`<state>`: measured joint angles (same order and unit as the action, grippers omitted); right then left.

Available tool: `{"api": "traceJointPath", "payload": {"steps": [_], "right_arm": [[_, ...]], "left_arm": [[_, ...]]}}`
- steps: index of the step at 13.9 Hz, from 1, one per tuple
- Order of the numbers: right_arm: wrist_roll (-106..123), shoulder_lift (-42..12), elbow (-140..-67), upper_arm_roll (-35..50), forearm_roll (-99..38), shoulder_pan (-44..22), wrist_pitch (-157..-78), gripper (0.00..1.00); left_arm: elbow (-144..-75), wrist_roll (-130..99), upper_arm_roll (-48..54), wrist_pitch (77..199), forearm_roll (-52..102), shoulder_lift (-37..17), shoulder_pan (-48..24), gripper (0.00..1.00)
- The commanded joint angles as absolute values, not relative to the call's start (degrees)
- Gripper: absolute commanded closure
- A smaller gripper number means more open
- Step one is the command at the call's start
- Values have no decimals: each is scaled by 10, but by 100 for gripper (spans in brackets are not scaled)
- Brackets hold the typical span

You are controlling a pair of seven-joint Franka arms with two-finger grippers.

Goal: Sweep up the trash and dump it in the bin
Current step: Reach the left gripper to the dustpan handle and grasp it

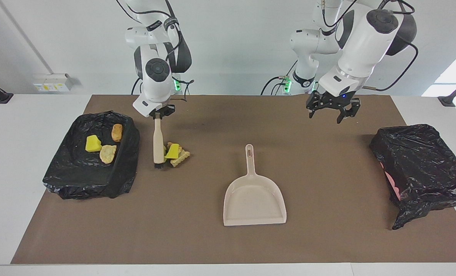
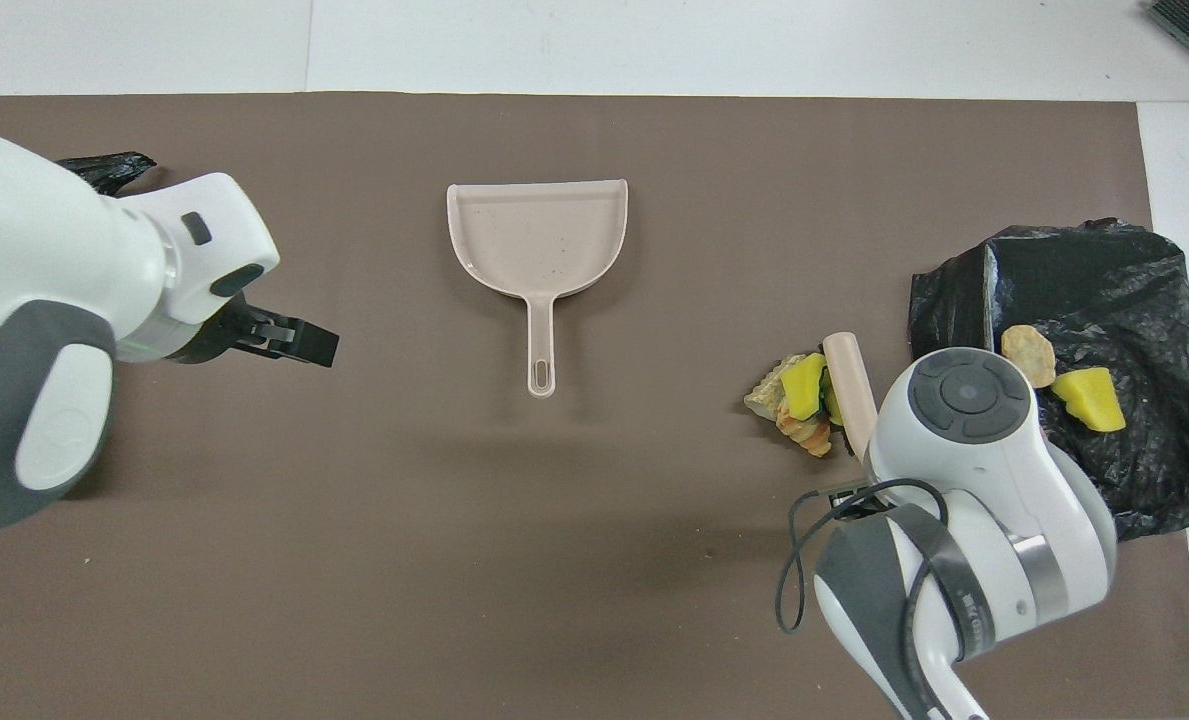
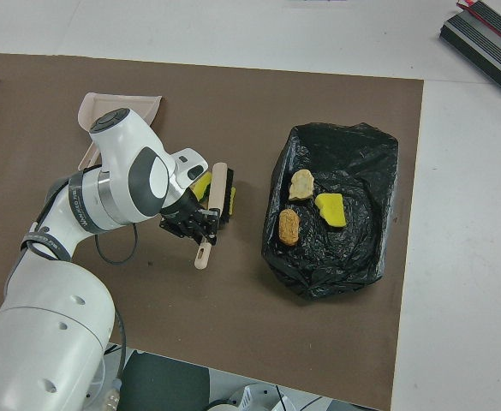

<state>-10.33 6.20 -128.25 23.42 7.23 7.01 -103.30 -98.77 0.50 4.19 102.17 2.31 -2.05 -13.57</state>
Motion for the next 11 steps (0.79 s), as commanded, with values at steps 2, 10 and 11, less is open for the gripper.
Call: {"api": "traceJointPath", "payload": {"steps": [2,10,11], "right_arm": [[-127,67,-1257,234,61,54,-998,100],[-49,68,-1243,230,131,103,-986,100],[-47,67,-1252,231,131,113,-996,100]], "left_arm": [[-987,-53,34,1083,11,-78,-187,0],[-974,-256,33,1224,11,-205,-291,0],[-967,-265,33,1227,8,-215,-294,0]]}}
